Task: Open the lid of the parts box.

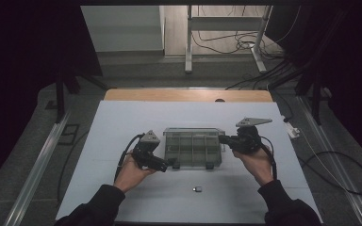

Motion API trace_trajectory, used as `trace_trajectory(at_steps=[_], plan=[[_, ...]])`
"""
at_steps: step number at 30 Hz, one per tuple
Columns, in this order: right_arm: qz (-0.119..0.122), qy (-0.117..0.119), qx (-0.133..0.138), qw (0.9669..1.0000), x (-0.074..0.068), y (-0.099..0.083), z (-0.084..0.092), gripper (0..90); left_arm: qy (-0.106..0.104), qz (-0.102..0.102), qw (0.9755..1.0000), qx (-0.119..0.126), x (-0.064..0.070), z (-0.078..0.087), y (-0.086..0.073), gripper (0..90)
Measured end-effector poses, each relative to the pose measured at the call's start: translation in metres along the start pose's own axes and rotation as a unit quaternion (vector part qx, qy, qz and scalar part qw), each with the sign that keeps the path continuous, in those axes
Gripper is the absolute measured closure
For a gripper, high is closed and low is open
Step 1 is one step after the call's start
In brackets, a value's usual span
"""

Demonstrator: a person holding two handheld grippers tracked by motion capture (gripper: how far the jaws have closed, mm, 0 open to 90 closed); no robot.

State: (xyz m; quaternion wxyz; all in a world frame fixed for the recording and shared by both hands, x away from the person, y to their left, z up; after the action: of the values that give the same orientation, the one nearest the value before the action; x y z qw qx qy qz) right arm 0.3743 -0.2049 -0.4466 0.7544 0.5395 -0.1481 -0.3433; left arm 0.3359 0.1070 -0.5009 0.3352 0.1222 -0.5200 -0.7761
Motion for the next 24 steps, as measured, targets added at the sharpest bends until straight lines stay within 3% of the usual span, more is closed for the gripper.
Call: trace_trajectory(at_steps=[6,10,16,24], plan=[[0.0,-0.002,0.005,1.0,0.002,0.005,-0.002,88.9,-0.002,-0.002,1.0,0.0,0.001,-0.005,0.002,0.4],[-0.003,-0.003,0.007,1.0,0.004,0.008,-0.004,88.9,-0.005,-0.007,1.0,-0.003,0.003,-0.008,0.003,7.6],[-0.004,-0.007,0.012,0.9999,0.008,0.012,-0.009,88.9,-0.021,-0.025,0.9994,-0.011,0.011,-0.016,0.004,26.8],[-0.003,-0.009,0.013,0.9999,0.01,0.016,-0.015,88.9,-0.037,-0.029,0.9988,-0.016,0.017,-0.023,0.005,56.6]])
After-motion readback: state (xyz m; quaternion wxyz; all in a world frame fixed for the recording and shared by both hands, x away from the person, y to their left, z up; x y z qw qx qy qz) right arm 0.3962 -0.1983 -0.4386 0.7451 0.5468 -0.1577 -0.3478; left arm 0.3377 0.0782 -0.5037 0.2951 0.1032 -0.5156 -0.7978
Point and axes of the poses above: each handheld gripper's, and its own axes: z roughly backward along the jaws, y roughly out of its top, x roughly to its right, the point moved 2 cm from there along -z, roughly forward along the jaws, and after that the axes turned 15 degrees about x, right-handed, at the moved point
